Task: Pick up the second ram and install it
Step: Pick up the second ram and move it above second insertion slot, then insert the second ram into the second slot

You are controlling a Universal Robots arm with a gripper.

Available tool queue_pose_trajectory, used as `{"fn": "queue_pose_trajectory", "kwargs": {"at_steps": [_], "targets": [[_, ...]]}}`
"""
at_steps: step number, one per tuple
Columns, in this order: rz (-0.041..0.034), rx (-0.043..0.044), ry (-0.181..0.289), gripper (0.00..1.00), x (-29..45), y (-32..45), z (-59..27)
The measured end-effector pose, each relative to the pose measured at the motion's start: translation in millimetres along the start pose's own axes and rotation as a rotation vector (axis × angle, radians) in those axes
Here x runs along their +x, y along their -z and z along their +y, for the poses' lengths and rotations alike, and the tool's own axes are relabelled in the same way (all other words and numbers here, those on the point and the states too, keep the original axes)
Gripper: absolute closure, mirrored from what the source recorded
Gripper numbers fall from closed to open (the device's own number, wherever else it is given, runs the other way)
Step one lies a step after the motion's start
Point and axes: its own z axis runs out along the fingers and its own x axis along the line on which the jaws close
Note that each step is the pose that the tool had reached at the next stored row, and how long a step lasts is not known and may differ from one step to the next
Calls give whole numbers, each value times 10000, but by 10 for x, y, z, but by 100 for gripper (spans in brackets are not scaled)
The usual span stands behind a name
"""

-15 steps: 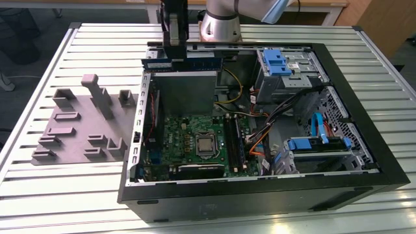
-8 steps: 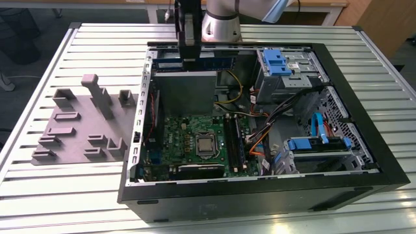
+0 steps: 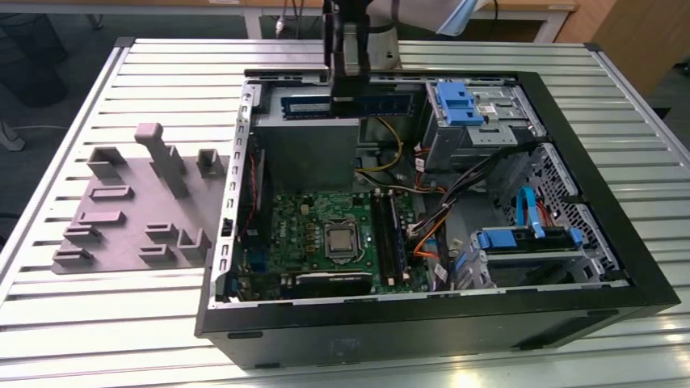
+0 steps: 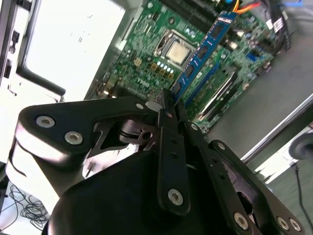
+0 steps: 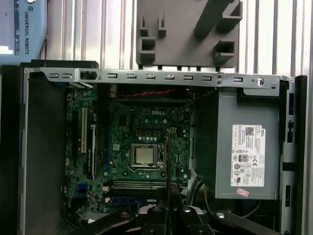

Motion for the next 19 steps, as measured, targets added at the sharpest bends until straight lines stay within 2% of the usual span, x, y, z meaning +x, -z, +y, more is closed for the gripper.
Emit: {"fn": "queue_pose_trajectory", "kwargs": {"at_steps": [11, 19], "targets": [[0, 0, 0, 86, 3, 1, -385], [-2, 0, 0, 86, 3, 1, -441]]}}
